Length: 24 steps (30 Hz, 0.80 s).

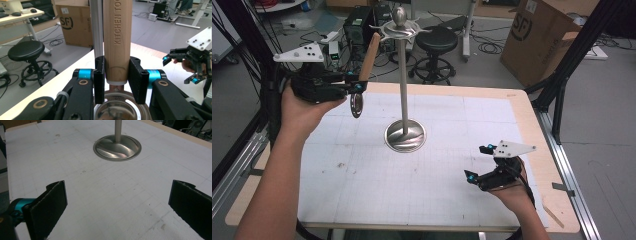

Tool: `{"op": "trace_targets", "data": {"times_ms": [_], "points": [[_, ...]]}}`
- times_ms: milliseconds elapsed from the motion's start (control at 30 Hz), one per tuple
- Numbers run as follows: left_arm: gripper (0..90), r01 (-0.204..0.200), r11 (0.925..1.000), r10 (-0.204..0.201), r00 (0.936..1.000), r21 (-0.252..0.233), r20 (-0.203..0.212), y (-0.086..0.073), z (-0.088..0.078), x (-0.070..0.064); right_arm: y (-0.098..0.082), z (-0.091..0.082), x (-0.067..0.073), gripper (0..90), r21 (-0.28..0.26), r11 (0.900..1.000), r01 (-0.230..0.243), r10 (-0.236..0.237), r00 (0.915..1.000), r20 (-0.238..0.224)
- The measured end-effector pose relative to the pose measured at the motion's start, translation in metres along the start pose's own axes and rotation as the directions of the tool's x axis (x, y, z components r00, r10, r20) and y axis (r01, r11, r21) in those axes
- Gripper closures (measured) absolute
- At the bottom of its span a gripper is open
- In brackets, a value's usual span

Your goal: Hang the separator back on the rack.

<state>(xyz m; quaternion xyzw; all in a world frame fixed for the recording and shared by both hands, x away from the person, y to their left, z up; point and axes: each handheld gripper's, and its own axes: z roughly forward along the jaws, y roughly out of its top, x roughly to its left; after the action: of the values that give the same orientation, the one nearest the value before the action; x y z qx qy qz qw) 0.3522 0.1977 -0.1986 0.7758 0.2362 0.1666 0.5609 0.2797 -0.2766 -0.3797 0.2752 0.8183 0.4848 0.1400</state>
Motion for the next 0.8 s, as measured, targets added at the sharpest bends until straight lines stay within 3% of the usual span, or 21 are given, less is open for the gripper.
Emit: {"op": "trace_targets", "data": {"times_ms": [500,800], "points": [[68.8,-0.016,0.9995,0.016,0.9996,0.026,-0.023,0.0048,0.0072,-0.0005,-0.0004,0.0002,0.0004,0.5,0.001,1.000,0.001,-0.001,1.0000,0.001],[68.7,-0.002,0.9994,0.004,0.9989,0.033,-0.047,0.0041,0.0100,0.0022,0.0001,0.0008,0.0008,0.5,0.003,1.000,0.003,-0.003,1.0000,-0.002]]}}
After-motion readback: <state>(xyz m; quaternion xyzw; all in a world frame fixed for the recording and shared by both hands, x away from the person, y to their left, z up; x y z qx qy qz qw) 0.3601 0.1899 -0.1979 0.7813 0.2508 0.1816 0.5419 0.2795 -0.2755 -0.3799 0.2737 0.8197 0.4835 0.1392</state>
